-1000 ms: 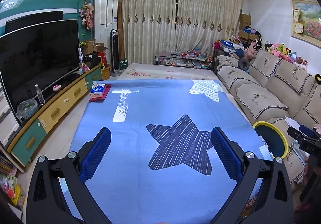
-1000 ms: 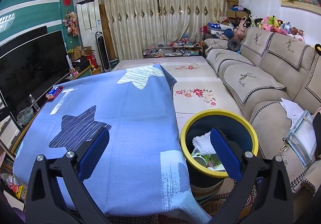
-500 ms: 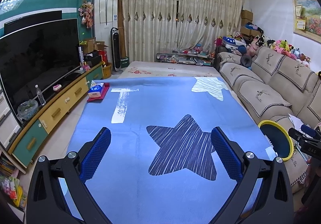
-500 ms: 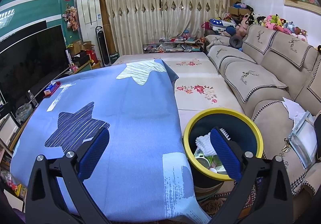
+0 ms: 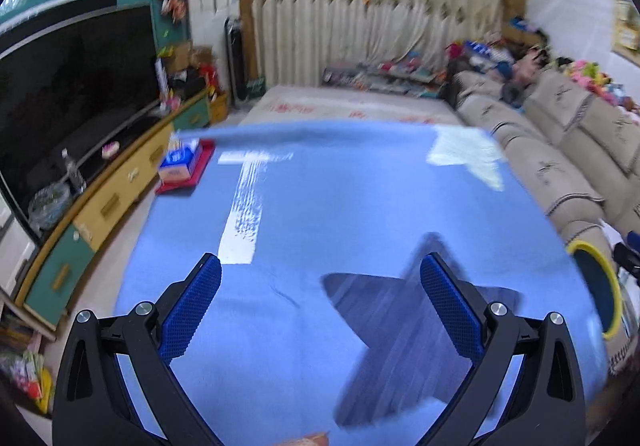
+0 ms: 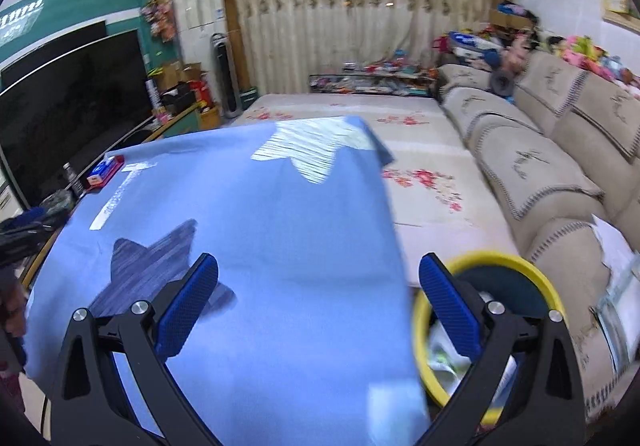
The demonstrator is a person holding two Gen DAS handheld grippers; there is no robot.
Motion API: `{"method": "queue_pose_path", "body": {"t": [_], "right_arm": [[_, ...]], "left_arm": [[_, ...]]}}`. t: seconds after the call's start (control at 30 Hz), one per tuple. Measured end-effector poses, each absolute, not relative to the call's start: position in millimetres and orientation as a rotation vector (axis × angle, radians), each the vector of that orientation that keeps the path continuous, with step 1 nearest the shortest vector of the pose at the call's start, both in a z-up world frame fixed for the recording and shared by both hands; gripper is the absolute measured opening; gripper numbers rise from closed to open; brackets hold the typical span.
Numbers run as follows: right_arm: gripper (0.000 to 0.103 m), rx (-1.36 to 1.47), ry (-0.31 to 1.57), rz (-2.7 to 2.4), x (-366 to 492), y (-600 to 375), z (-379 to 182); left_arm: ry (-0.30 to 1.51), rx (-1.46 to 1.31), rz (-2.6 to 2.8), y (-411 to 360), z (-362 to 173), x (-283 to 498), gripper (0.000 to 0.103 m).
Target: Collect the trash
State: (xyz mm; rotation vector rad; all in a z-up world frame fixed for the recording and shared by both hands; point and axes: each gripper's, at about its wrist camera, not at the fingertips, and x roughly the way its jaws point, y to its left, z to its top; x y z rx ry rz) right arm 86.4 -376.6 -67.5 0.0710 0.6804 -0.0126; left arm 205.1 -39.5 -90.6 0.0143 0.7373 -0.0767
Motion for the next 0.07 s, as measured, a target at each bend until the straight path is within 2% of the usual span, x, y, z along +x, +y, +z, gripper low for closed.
{"method": "queue_pose_path", "body": {"t": [0.07], "right_arm": [[0.096, 0.067, 0.708, 0.014, 119.3, -362.5, -77.1]], "left_arm": [[0.772, 0.021, -0.044, -34.5, -108.9, 233.3, 0.098]]}}
